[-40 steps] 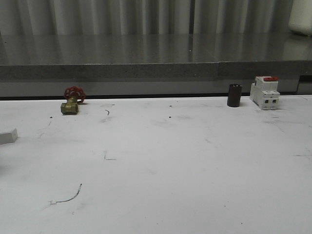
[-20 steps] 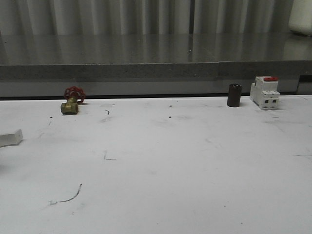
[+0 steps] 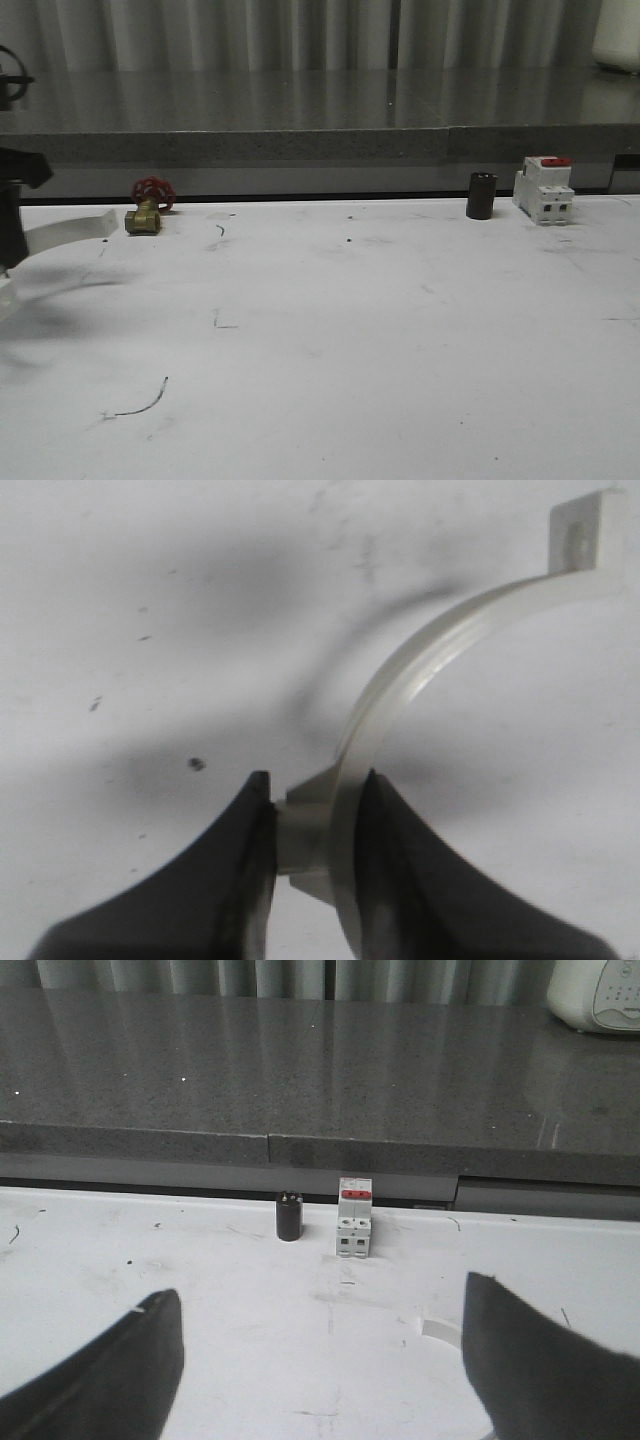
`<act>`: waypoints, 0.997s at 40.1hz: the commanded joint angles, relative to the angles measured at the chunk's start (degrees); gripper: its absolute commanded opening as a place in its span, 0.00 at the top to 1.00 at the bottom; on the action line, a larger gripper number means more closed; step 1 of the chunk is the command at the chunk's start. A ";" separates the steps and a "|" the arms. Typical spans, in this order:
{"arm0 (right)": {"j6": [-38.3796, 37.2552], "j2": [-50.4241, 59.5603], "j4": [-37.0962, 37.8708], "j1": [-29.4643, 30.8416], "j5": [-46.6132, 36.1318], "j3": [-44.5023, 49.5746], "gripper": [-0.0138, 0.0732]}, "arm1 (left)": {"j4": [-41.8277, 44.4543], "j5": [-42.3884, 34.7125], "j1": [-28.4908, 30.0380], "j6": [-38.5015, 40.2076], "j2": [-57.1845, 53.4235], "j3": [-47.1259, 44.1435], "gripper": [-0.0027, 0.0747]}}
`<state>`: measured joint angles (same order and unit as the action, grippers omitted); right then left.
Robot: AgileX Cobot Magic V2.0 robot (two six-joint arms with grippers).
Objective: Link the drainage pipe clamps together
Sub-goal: 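Carry the clamp half to the table center and lower it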
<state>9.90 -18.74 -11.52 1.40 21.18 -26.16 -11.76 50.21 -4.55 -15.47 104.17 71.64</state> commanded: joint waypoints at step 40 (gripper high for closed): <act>0.32 -0.78 -0.62 0.30 -4.37 -2.00 0.16 | 3.86 -0.25 -17.85 31.76 9.56 12.04 0.74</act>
<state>9.90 -18.74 -11.52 1.40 21.18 -26.16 -7.02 51.24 -21.51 15.73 116.67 82.05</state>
